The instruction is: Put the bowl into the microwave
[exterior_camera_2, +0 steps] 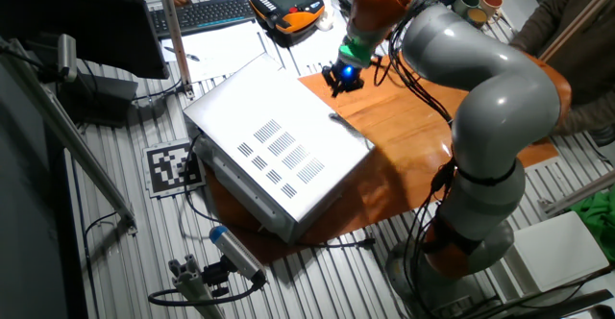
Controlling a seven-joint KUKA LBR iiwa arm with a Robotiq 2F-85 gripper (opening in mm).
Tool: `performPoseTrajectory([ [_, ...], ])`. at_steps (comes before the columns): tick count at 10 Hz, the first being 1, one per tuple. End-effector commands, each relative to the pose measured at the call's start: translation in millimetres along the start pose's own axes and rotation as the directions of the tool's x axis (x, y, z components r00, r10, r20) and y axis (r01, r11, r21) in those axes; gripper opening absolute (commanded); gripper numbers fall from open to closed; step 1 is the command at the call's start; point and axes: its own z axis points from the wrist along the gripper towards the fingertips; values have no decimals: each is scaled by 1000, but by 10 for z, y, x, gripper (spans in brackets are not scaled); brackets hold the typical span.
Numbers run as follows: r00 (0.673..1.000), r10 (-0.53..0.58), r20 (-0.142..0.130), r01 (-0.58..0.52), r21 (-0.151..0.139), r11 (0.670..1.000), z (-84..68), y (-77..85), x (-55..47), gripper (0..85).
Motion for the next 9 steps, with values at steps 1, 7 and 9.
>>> performPoseTrajectory([
  [1,992,-112,50,111,26,993,-119,-75,-107,0],
  [7,963,-255,83,253,41,967,-584,-547,-387,0],
  [9,952,-290,94,286,56,957,-598,-625,-385,0],
])
